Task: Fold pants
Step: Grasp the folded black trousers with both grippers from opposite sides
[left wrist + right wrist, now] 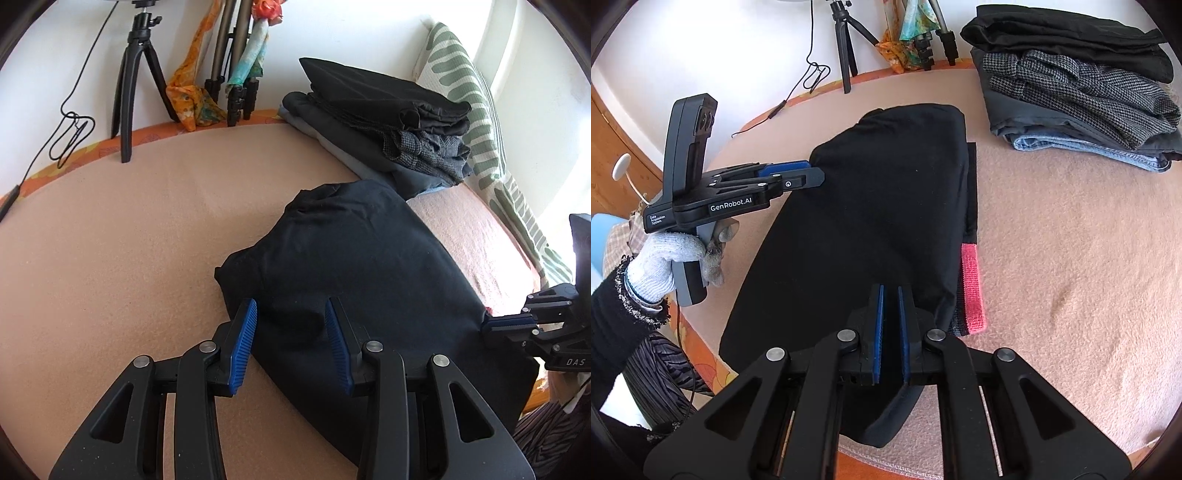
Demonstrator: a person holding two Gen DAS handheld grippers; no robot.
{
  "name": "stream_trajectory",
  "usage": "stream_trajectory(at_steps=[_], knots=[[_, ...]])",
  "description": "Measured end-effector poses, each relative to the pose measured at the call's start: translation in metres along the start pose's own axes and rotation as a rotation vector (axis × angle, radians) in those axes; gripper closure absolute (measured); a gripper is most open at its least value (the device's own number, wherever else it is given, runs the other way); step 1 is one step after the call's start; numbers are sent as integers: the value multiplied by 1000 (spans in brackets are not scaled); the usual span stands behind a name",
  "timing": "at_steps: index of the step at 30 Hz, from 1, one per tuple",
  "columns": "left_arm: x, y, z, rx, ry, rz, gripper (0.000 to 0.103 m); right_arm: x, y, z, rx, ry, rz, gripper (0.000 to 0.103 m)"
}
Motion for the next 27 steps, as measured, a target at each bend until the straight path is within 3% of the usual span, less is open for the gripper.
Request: stream_trajectory(at_steps=[1,2,3,4,5,7,15,18,25,27], knots=[[-1,-1,7,12,-26,34,66,1,2,3,14,-10,5,88],[-1,-3,13,21,-55,66,64,3,4,5,30,-27,10,74],[0,-5,19,25,-74,91,53,7,5,7,43,-37,10,56],[1,-8,25,27,-90,117,41,11,8,8,47,-30,-1,49],[2,-12,29,29,-123,147,41,15,10,8,44,-4,-21,44],[8,-20,36,26,-201,199,41,24,15,5,18,56,-78,44],[17,-43,33,-5,-335,332,41,64,20,-12,-53,188,-307,38],[17,-45,28,-19,-346,346,41,66,18,-17,-89,260,-349,36],[18,-48,16,-61,-360,350,41,57,14,-24,-139,355,-356,35],[17,-49,11,-70,-364,354,41,55,13,-23,-134,360,-337,30]])
Point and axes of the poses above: each gripper's, at about its wrist camera, not at the fingertips, and z roughly against the way its jaws point, x to its right, y to its top, the point moved 6 cm from there along -z, roughly the way its jaws point, and after that the axes turned 11 degrees about -z, right-handed, at the moved point
